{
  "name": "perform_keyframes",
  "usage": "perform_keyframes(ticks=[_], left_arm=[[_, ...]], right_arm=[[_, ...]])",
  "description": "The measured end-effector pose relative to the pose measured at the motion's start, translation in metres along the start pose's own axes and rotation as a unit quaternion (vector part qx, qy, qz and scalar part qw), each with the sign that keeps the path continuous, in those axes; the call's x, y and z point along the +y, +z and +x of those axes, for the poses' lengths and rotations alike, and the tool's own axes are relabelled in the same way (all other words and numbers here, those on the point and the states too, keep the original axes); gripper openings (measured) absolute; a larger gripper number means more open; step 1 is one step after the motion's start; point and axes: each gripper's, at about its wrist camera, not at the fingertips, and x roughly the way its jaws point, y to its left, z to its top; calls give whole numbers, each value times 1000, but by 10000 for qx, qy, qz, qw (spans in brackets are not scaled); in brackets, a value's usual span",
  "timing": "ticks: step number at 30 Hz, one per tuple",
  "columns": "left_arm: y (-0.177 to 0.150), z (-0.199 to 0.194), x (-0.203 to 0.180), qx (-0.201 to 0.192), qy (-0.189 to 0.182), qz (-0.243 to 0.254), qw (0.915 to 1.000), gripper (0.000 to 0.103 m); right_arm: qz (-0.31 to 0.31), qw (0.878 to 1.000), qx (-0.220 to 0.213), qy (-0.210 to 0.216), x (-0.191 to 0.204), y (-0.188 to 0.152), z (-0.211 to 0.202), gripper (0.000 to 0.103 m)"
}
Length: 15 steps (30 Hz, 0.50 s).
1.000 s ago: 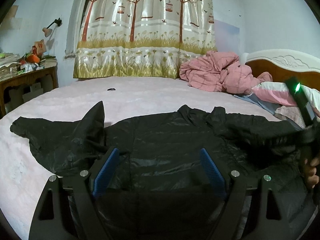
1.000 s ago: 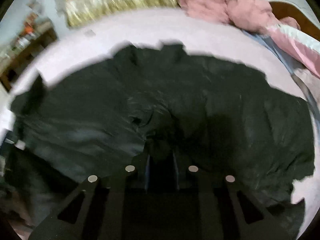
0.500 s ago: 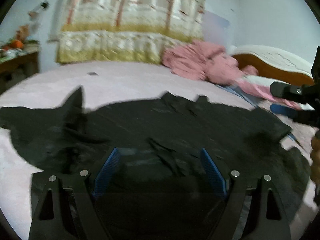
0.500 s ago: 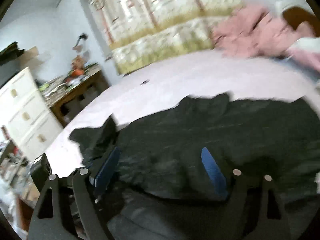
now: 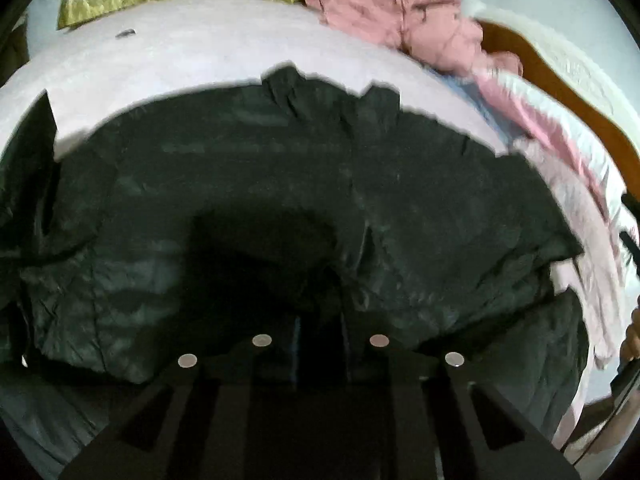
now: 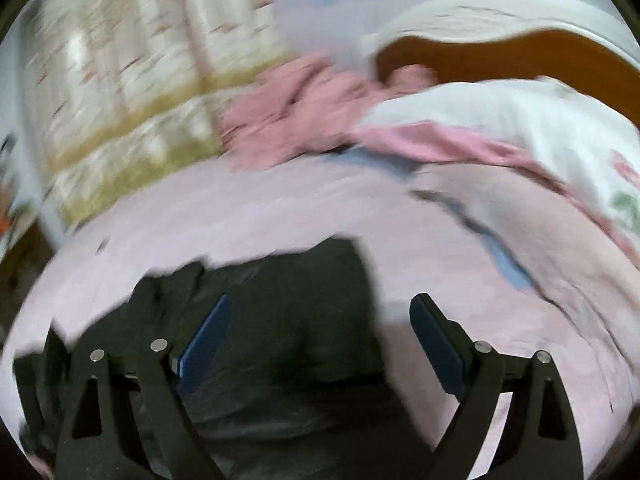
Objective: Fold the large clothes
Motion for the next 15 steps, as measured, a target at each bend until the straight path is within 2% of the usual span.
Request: perform_keyframes(ticks=[2,4,6,8,11,14,15], left_arm=[[8,-17,1,-399,584,239,9972,15],[16,-34,7,-793,1382,455,9862,15],[24,-46,18,-917,1901,484,9763,15],[26,-54,28,-893,1953,447,9756,15],[23,-55,34,-838,1908,527,9766,15],[20,-45,32,-714,2010,637,9749,15],[19,-43,33,-696,2021,626,9749,15]], right_arm=[[99,9999,28,-99,-8,4,5,92],[187,9995,252,-31,-14,6,15,92],[342,9987,312,226,-18,2,23,92],[406,9963,450,616,-18,-3,34,92],[171,9882,1020,1131,-3,-16,61,92],[-411,9846,1396,970,22,-33,83,82],[-588,9830,1526,831,30,-38,90,71]])
